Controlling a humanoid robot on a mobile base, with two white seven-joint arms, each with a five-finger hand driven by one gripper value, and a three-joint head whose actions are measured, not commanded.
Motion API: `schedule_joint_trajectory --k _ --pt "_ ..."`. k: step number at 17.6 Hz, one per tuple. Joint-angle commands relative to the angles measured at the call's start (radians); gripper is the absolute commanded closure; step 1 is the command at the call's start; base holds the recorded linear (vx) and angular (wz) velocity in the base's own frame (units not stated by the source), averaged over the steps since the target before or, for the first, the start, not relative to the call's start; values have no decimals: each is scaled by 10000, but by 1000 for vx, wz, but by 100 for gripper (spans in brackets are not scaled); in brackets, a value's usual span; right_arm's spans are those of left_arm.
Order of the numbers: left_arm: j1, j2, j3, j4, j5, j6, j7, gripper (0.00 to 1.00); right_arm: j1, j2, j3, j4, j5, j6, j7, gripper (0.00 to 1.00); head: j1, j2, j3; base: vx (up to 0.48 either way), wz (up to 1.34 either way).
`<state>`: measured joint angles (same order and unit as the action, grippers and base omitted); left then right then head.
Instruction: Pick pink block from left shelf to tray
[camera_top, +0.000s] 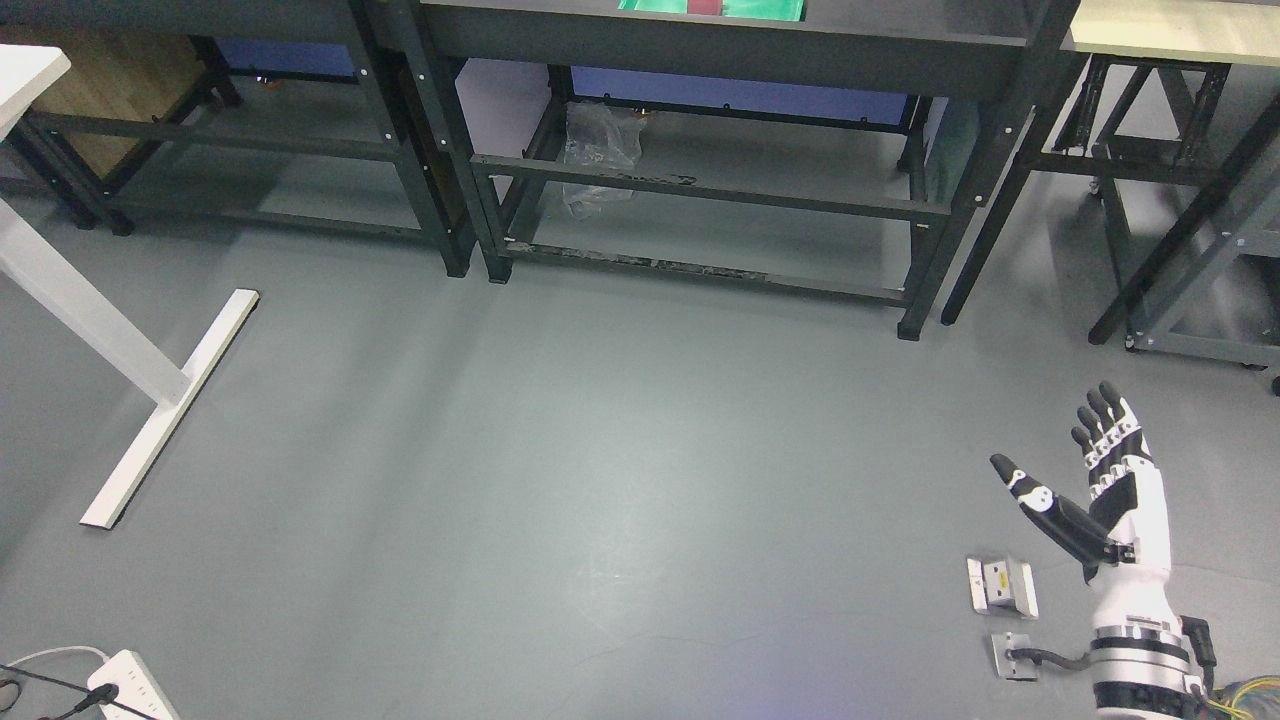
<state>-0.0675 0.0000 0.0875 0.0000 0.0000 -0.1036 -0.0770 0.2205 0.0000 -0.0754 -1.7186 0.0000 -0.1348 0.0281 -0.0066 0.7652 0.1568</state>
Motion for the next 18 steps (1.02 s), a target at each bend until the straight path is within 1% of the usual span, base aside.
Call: schedule_joint_trajectory --k 1,11,12,13,14,15,17,18 --pt "0 175 0 -175 77 8 3 0 20 -175 -13 -10 -337 -2 -20 0 0 0 0 0 0" --pt "0 175 0 -175 77 8 3 0 66 -175 18 -10 -337 13 -35 0 0 0 0 7 0" --pt "0 175 0 -175 77 8 3 0 81 -175 18 -10 -337 -124 -51 0 0 0 0 33 13" --pt "0 175 0 -175 77 8 3 0 51 -175 18 -10 -110 -626 -81 0 0 0 0 67 50" --pt "0 175 0 -175 77 8 3 0 66 -175 -13 -10 530 -935 -81 0 0 0 0 67 50" --pt "0 175 0 -175 77 8 3 0 66 -175 -89 -10 1448 -1029 -112 0 0 0 0 93 19" --pt "0 175 0 -175 77 8 3 0 66 -175 -105 -25 3442 -1030 -264 0 0 0 0 102 -7" --pt "0 175 0 -175 77 8 3 0 50 -175 -105 -25 4530 -1030 -584 0 0 0 0 111 -34"
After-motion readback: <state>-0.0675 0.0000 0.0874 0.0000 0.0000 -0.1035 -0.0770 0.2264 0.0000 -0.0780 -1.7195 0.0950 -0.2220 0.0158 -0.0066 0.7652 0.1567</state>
